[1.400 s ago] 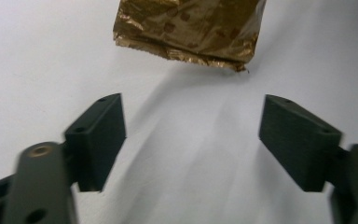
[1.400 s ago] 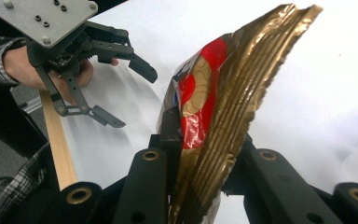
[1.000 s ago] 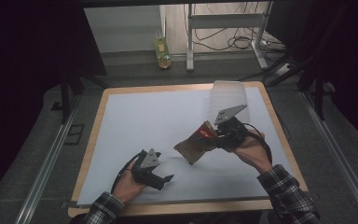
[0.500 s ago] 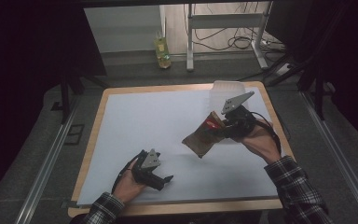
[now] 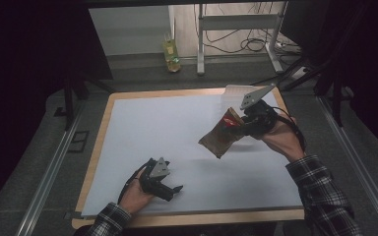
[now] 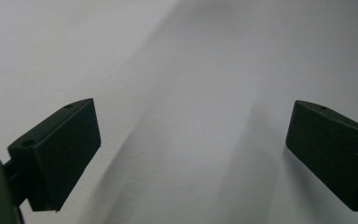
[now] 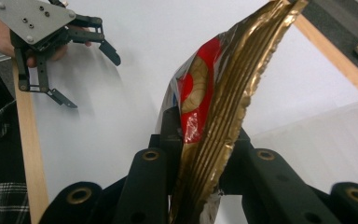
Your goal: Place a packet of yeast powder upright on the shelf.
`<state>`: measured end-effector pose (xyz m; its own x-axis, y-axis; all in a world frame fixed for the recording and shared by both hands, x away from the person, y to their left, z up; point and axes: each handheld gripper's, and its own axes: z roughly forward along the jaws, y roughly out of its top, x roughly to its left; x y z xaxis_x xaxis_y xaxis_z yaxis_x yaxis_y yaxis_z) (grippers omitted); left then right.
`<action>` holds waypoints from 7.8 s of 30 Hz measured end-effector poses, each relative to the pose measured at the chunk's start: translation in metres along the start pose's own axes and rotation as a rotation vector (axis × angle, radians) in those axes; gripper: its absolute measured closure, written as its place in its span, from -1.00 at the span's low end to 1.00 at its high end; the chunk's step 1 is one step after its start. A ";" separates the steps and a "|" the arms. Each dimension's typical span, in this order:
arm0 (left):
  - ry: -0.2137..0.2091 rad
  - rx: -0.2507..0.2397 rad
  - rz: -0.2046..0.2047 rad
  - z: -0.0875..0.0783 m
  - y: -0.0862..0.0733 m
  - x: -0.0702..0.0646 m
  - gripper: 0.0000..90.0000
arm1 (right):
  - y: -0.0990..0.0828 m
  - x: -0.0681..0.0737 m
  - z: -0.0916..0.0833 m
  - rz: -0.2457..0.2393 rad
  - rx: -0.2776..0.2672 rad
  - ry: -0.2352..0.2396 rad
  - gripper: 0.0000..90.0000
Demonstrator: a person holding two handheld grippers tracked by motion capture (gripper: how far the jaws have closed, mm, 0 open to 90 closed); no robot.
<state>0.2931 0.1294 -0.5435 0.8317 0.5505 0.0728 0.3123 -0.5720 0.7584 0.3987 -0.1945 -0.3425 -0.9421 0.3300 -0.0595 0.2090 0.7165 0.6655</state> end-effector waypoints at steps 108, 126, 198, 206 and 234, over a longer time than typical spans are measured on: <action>-0.018 -0.041 0.001 -0.005 -0.004 0.007 -0.95 | -0.020 -0.160 0.049 -0.170 0.124 -0.020 0.58; -0.022 -0.042 -0.009 -0.004 -0.004 0.007 -0.96 | -0.012 -0.144 0.040 -0.050 0.017 -0.110 -0.41; -0.030 -0.140 -0.101 -0.010 -0.005 0.014 -0.95 | -0.065 -0.051 -0.011 0.240 -0.168 -0.171 -1.00; -0.034 -0.143 -0.095 -0.009 -0.005 0.013 -0.96 | -0.073 -0.036 -0.015 0.244 -0.171 -0.177 -1.00; -0.031 -0.121 -0.079 -0.008 -0.004 0.011 -0.97 | -0.097 0.015 -0.004 0.223 -0.161 -0.177 -1.00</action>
<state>0.2974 0.1426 -0.5404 0.8208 0.5712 -0.0091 0.3214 -0.4486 0.8340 0.3631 -0.2614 -0.4054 -0.8148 0.5794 -0.0181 0.3472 0.5127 0.7852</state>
